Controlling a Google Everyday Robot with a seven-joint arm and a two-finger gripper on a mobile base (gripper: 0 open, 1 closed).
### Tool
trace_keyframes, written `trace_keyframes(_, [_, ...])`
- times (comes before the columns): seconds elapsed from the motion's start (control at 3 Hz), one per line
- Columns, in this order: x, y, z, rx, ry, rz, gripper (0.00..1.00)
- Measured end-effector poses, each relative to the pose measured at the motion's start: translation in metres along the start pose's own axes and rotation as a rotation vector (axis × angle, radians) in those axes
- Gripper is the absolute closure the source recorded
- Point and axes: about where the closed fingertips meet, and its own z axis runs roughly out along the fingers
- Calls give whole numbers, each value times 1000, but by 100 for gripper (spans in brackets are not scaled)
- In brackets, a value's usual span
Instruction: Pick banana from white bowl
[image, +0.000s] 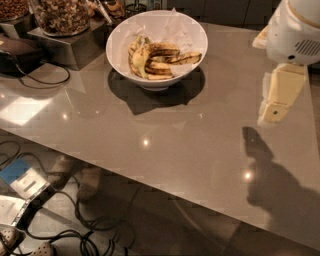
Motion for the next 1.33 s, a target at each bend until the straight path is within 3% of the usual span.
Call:
trace_keyframes(0.33, [-12, -24, 10, 3, 53, -50, 0])
trace_keyframes(0.67, [-25, -41, 2, 82, 103, -85, 0])
trace_keyframes(1.0, [-24, -44, 1, 96, 111, -86, 0])
trace_keyframes(1.33, [-40, -69, -7, 142, 68, -102, 0])
